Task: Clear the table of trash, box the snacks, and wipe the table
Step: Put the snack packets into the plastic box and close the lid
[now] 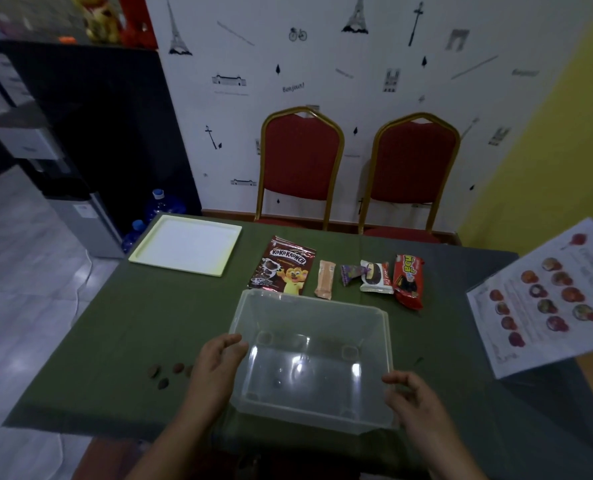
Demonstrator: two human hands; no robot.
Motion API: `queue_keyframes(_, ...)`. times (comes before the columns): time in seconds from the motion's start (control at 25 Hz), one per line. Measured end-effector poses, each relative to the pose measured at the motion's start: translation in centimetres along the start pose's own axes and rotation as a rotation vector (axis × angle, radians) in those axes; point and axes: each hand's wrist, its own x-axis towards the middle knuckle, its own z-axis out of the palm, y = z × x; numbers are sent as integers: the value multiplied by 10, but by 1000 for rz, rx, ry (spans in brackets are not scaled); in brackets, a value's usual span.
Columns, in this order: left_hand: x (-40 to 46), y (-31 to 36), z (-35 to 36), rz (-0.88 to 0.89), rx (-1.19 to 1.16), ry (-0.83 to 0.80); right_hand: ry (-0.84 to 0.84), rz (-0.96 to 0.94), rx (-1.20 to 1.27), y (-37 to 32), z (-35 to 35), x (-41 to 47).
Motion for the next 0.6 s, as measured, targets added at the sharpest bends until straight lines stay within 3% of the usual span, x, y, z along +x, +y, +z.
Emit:
queue_keyframes(0.2,16,16,-8,42,81,-20,20,6,-23,-24,4,11)
queue_keyframes(0.32,44,38,-13,97,91,-13,116,-105,-148,-52,15,32)
queue_keyframes(0.48,96,79,-7,132,75,-40,116,-189,-51,-108,56,76)
queue_keyframes(0.6,134,105,5,89,86,-92,43,-84,53,-137,94,119)
